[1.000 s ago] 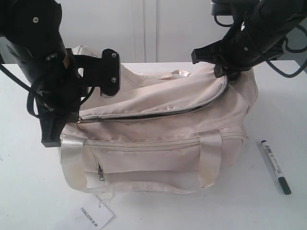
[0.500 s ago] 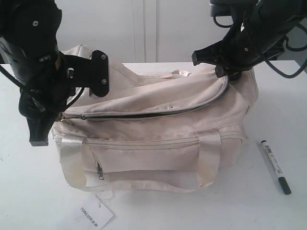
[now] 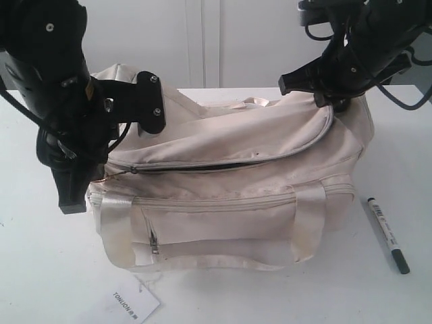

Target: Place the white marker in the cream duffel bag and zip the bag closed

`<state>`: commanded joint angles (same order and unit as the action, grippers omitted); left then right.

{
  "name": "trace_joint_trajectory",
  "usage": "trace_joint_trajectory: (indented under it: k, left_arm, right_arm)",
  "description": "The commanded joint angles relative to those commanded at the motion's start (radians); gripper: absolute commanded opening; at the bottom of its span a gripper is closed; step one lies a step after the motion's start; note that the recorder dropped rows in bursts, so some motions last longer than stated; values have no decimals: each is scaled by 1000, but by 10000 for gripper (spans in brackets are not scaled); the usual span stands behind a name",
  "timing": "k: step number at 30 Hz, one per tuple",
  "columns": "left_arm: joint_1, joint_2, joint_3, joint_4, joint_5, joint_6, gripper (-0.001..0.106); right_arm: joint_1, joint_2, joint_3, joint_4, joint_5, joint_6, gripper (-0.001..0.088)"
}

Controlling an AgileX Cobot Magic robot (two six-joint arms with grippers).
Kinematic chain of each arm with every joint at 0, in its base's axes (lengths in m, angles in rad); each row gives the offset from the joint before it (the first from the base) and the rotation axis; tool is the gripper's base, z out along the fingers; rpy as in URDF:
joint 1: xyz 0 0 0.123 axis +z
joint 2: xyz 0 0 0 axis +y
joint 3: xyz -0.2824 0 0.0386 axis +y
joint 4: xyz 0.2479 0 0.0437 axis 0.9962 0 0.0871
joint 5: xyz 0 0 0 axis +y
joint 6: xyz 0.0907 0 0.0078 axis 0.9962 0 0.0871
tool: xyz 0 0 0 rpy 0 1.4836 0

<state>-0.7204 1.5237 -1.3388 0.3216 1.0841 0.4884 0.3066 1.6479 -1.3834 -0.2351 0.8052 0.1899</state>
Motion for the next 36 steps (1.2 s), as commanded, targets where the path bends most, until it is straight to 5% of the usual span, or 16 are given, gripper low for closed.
trace_joint_trajectory:
  k: [7, 18, 30, 36]
  left_arm:
    - [0, 0, 0, -2, -16, 4, 0]
    - [0, 0, 0, -75, -80, 4, 0]
    - [0, -59, 0, -116, -158, 22, 0]
    - [0, -104, 0, -116, -168, 22, 0]
  right_arm:
    - [0, 0, 0, 4, 12, 19, 10]
    - [0, -26, 0, 27, 18, 2, 365]
    - [0, -111, 0, 45, -5, -118, 364]
    - [0, -121, 1, 144, -17, -204, 281]
